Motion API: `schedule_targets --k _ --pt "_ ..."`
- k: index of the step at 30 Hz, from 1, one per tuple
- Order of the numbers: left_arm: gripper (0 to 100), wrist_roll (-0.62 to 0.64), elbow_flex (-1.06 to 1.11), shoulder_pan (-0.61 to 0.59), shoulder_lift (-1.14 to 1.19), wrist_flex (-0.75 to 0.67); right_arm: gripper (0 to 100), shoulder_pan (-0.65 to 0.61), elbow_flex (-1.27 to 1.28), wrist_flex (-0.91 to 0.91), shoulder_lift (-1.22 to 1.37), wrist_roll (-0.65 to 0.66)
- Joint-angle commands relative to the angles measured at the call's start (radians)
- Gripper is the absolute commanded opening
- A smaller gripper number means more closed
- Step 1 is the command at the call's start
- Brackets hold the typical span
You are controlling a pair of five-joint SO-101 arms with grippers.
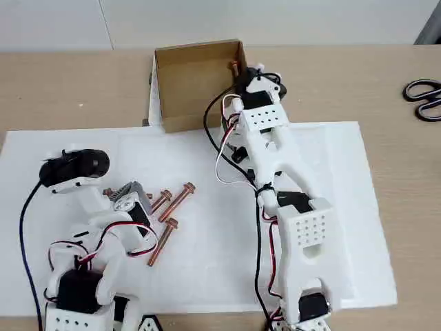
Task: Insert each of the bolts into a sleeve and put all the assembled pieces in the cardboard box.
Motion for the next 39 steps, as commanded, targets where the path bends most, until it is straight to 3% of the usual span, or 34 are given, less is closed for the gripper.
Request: schedule_targets --k 1,18,23,36,39 --pt "1 0.006 -0.004 -0.005 -0.003 -0.015 15.4 0.002 -0.026 -0.001 0.012 0.014" --pt "1 0.008 -0.004 -0.005 -0.003 -0.015 15.1 -0.002 -0.026 0.067 0.013 0.012" --pt "1 0.008 -0.004 -0.005 -0.003 -0.015 0.0 0.002 -0.026 0.077 0.013 0.012" --pt "1 0.008 -0.004 -0.005 -0.003 -0.015 0.3 0.004 -0.028 0.177 -0.074 0.014" --pt "1 0.008 -0.004 -0.005 -0.003 -0.017 0.3 0.004 -0.028 0.208 -0.177 0.083"
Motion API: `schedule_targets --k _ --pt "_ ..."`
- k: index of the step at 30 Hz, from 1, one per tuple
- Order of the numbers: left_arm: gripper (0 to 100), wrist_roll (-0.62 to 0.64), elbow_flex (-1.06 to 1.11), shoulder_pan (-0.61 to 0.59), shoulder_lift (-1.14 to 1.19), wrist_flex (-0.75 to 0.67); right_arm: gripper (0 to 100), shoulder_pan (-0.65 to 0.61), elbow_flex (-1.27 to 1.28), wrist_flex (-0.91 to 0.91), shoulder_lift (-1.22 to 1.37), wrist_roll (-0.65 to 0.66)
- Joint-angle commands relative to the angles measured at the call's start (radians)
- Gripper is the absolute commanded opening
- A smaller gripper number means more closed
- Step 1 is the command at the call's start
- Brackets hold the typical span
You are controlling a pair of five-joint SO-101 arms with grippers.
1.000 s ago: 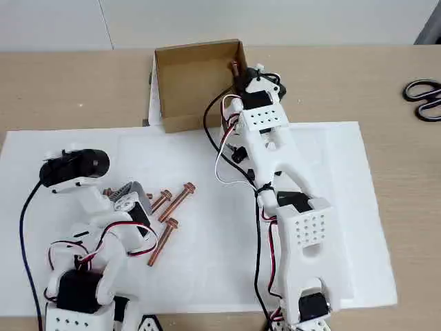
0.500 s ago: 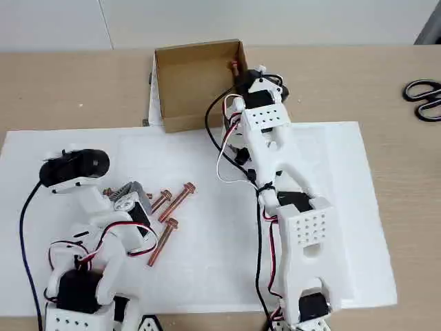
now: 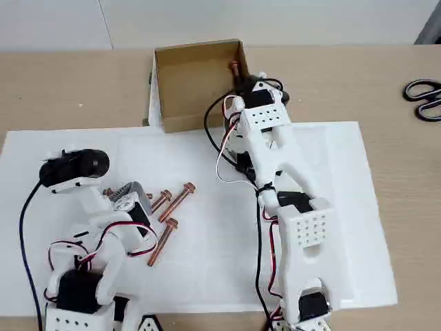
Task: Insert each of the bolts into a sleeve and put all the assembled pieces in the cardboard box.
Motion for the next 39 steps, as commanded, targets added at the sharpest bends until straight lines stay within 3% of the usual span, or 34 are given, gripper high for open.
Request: schedule_targets --k 1,6,12,22,26,34,39 --pt "1 0.006 -0.004 -0.005 -0.003 -0.018 0.3 0.002 -0.015 0.041 -0.171 0.097" --pt "1 0.005 -0.01 -0.005 -0.003 -0.021 0.3 0.008 -0.015 0.094 -0.341 0.161" --pt "1 0.005 -0.116 -0.005 0.003 -0.032 0.3 0.104 -0.014 0.116 -0.478 0.21" --pt "1 -0.095 -0.234 -0.092 0.008 -0.222 0.3 0.177 -0.008 0.156 -0.717 0.351" --pt "1 -0.129 -0.277 -0.091 0.008 -0.169 0.2 0.174 0.041 0.16 -0.829 0.362" --pt "1 -0.124 -0.357 -0.091 -0.002 0.049 0.2 0.157 0.48 0.159 -1.224 0.359" --pt "1 -0.077 -0.38 -0.091 -0.003 0.097 0.2 0.162 0.75 0.153 -1.452 0.356"
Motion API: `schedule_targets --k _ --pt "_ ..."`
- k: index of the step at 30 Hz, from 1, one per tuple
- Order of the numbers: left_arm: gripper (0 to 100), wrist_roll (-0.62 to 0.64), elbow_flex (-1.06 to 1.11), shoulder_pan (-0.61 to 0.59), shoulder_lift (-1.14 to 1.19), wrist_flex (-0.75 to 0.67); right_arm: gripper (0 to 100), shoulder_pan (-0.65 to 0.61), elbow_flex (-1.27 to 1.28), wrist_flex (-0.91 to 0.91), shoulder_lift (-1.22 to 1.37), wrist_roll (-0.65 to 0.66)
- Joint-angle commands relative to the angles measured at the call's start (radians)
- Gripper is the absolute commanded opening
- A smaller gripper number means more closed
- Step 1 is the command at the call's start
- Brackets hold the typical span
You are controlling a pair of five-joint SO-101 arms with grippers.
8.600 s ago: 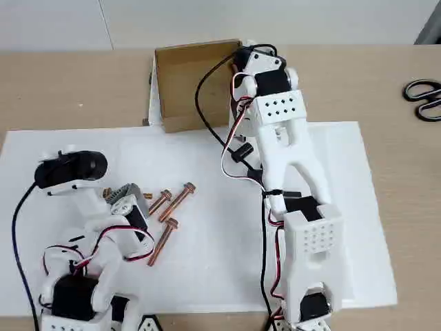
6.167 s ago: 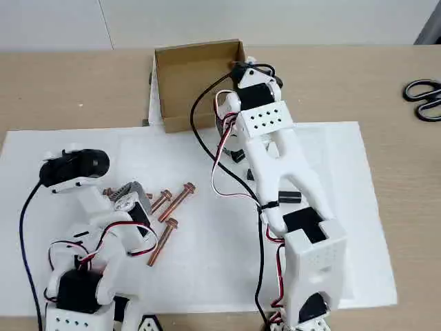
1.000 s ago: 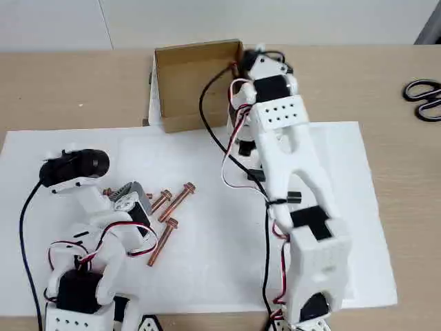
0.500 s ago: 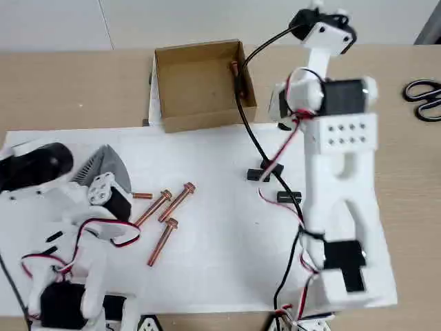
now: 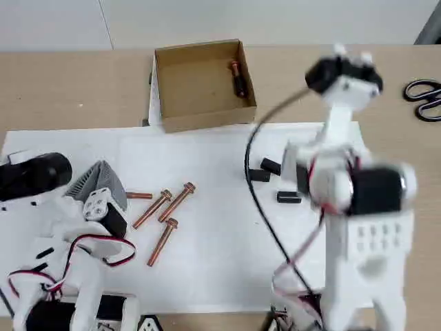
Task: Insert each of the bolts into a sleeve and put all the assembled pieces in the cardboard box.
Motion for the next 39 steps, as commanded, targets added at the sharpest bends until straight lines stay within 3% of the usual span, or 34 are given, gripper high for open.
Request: schedule_targets --k 1,9,18,23,39 --pt "1 0.025 -0.039 -0.003 0.006 0.008 0.2 -0.001 0.153 -0.001 -0.17 0.003" --pt "1 0.06 -0.022 -0.003 0.008 0.006 0.2 0.097 0.5 -0.119 -0.404 0.006" --pt "1 0.06 0.041 -0.003 0.008 -0.064 0.2 0.102 0.766 -0.239 -0.656 0.008" --pt "1 0.058 0.036 -0.003 0.015 -0.215 0.2 0.105 0.848 -0.234 -0.762 0.009" --pt "1 0.06 0.01 -0.002 0.017 -0.216 0.2 0.105 0.939 -0.252 -0.862 0.009"
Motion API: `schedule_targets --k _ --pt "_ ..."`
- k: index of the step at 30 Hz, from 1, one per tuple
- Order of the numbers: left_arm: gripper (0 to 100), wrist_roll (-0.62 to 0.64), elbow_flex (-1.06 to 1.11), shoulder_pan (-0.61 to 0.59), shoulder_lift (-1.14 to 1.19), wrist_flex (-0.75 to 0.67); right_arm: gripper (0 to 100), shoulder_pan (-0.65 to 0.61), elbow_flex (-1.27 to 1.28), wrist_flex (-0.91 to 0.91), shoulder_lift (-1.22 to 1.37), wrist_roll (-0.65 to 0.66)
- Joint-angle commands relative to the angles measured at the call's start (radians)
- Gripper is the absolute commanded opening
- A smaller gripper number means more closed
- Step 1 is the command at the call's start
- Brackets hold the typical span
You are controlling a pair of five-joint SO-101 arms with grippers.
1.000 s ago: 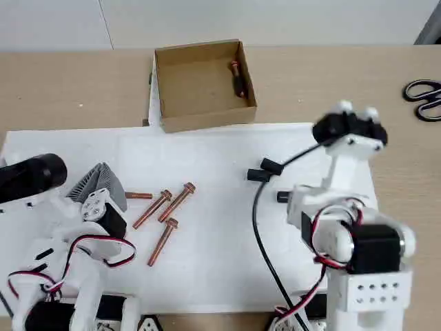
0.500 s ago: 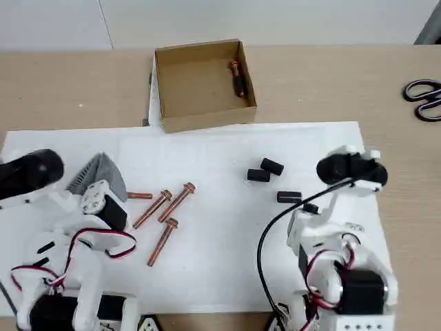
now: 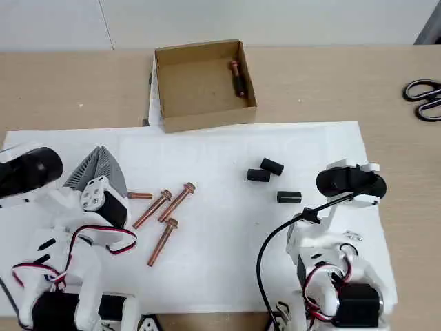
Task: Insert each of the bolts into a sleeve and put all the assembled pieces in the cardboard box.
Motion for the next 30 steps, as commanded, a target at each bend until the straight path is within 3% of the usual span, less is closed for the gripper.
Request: schedule_targets --k 1,13,19,30 --pt "1 0.002 -0.05 0.0 0.009 -0.04 0.2 0.005 -0.005 -0.028 -0.005 0.009" --pt "1 0.002 -0.051 0.0 0.02 -0.052 0.2 0.005 -0.005 -0.028 0.001 0.009" --pt "1 0.003 -0.127 -0.002 0.183 -0.028 0.2 0.005 -0.005 -0.028 0.001 0.009" --pt "1 0.003 -0.2 -0.003 0.489 0.245 0.2 0.005 -0.005 -0.028 0.001 0.009"
